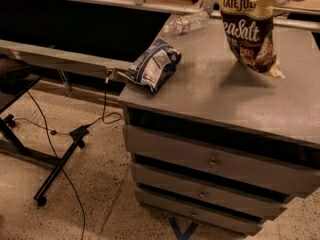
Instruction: Move brown chip bag near blue chip bag
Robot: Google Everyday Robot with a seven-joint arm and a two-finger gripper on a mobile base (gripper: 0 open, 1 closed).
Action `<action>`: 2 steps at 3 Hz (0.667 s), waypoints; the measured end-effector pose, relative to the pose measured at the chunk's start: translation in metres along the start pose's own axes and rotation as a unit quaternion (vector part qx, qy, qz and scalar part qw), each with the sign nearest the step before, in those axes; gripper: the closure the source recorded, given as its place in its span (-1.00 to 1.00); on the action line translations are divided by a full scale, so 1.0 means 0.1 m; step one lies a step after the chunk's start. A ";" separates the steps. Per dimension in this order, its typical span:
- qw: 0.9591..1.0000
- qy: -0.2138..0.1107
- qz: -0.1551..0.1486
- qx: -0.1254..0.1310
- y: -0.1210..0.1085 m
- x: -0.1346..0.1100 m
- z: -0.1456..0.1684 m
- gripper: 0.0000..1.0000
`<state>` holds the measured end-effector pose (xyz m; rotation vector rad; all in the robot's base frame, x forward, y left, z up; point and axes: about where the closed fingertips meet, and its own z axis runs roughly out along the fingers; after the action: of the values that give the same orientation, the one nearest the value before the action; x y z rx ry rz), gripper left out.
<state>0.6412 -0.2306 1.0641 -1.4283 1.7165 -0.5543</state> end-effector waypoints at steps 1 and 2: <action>0.999 -0.021 -0.035 -0.016 0.29 -0.28 -0.17 1.00; 0.996 -0.041 -0.069 -0.037 0.55 -0.59 -0.14 1.00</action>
Offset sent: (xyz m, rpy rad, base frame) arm -0.0563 0.1131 -0.0372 -0.1003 0.0589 0.2691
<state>0.5984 -0.1625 1.0484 -1.6101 1.5968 -0.5033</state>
